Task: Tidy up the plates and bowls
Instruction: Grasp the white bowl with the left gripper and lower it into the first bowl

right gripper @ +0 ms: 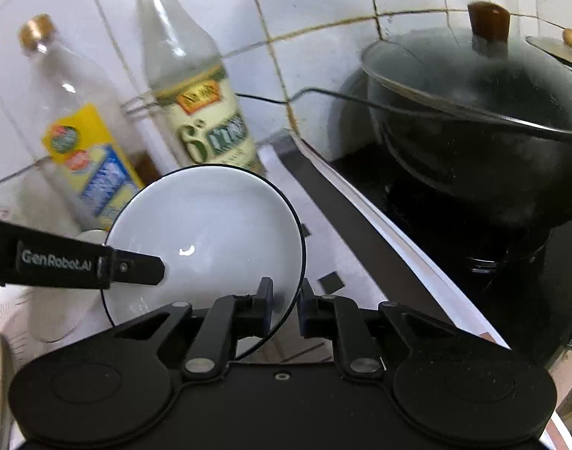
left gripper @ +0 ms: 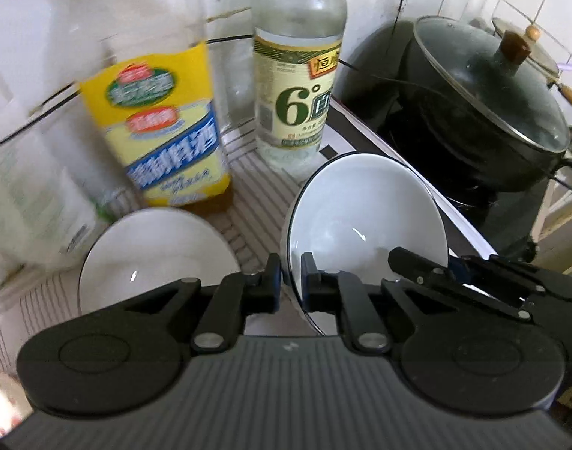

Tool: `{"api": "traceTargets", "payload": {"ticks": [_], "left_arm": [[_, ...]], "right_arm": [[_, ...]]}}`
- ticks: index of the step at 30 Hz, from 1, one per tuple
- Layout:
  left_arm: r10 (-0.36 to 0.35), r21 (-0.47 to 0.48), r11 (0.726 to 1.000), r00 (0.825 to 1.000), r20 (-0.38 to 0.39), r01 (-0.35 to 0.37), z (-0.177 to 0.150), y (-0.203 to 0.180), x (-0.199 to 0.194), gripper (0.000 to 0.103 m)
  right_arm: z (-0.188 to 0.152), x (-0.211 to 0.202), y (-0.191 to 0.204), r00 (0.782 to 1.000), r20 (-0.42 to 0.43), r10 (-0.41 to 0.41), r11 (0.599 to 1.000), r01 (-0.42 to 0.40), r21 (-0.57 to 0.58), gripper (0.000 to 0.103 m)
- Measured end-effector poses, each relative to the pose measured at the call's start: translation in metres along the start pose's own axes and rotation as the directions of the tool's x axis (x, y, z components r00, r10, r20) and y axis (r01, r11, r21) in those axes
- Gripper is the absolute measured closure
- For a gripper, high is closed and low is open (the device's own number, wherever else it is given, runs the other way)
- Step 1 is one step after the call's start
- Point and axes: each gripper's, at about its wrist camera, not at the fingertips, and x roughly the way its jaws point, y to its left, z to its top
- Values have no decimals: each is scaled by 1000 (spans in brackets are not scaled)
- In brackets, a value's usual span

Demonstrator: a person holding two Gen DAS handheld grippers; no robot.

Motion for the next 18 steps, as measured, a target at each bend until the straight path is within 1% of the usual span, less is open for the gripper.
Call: {"api": "traceTargets", "payload": {"ticks": [2, 6, 8, 11, 15, 18], "left_arm": [[-1, -13, 1000, 1000, 9, 1, -5, 2, -11, 94], [14, -32, 999, 1000, 16, -14, -19, 4, -35, 94], [22, -55, 998, 1000, 13, -21, -26, 6, -47, 94], [30, -58, 998, 999, 22, -28, -38, 5, -69, 94], [63, -50, 997, 997, 47, -61, -57, 1, -99, 94], [77, -72, 995, 996, 43, -73, -71, 2, -119, 94]], "right_arm": [[0, -9, 2, 1000, -9, 26, 1000, -26, -2, 86], [-3, -31, 15, 998, 2, 58, 998, -58, -34, 86], [-4, -40, 20, 997, -18, 77, 997, -77, -31, 86], [-7, -55, 27, 994, -42, 105, 994, -106, -22, 85], [-12, -77, 39, 989, -63, 134, 989, -138, -58, 85], [-17, -96, 48, 987, -54, 151, 983, -155, -95, 85]]}}
